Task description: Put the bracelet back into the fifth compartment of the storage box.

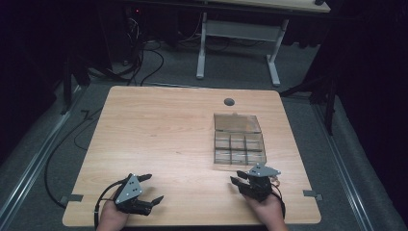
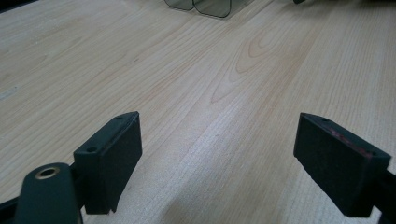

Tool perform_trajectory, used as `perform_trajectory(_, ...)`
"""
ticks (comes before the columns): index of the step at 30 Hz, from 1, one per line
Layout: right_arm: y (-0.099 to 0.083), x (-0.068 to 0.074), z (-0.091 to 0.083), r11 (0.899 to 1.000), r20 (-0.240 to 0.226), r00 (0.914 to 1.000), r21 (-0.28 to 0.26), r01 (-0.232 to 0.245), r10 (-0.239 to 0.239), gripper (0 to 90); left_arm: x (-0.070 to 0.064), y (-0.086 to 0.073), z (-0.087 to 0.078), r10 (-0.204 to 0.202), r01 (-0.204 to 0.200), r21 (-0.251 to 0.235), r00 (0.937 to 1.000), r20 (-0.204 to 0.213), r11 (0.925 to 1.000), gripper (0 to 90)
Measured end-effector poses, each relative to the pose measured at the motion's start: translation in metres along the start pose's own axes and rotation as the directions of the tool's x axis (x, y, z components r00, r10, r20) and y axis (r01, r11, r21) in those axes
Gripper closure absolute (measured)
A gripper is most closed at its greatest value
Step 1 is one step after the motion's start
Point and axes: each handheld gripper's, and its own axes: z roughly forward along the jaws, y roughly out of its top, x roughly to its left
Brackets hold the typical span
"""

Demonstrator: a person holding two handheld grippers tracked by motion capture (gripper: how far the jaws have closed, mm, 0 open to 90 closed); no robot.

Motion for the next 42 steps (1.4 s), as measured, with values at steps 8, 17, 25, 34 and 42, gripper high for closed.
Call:
perform_trajectory(8, -0.001, -0.001, -0.001, 1.000, -0.007, 0.9997, -0.016, -0.022, 0.022, 63.1, 0.000, 0.000, 0.000, -0.002, 0.002, -0.002, 1.0000, -0.002, 1.0000, 16.0)
perform_trajectory(17, 0.000, -0.003, -0.004, 0.999, -0.004, 0.9990, -0.027, -0.045, 0.045, 69.4, 0.000, 0.000, 0.000, 0.002, -0.002, -0.001, 1.0000, 0.001, 1.0000, 16.0)
perform_trajectory(25, -0.006, -0.012, -0.020, 0.999, 0.046, 0.9976, -0.001, -0.052, 0.052, 84.4, 0.000, 0.000, 0.000, 0.002, -0.002, -0.001, 1.0000, 0.003, 1.0000, 16.0)
perform_trajectory(34, -0.019, -0.035, -0.049, 0.994, 0.148, 0.9827, -0.018, -0.109, 0.111, 90.0, 0.000, 0.000, 0.000, 0.001, -0.001, -0.001, 1.0000, 0.001, 1.0000, 16.0)
perform_trajectory(42, -0.030, -0.056, -0.068, 0.986, 0.219, 0.9615, -0.037, -0.161, 0.165, 90.0, 0.000, 0.000, 0.000, 0.002, -0.002, -0.001, 1.0000, 0.002, 1.0000, 16.0)
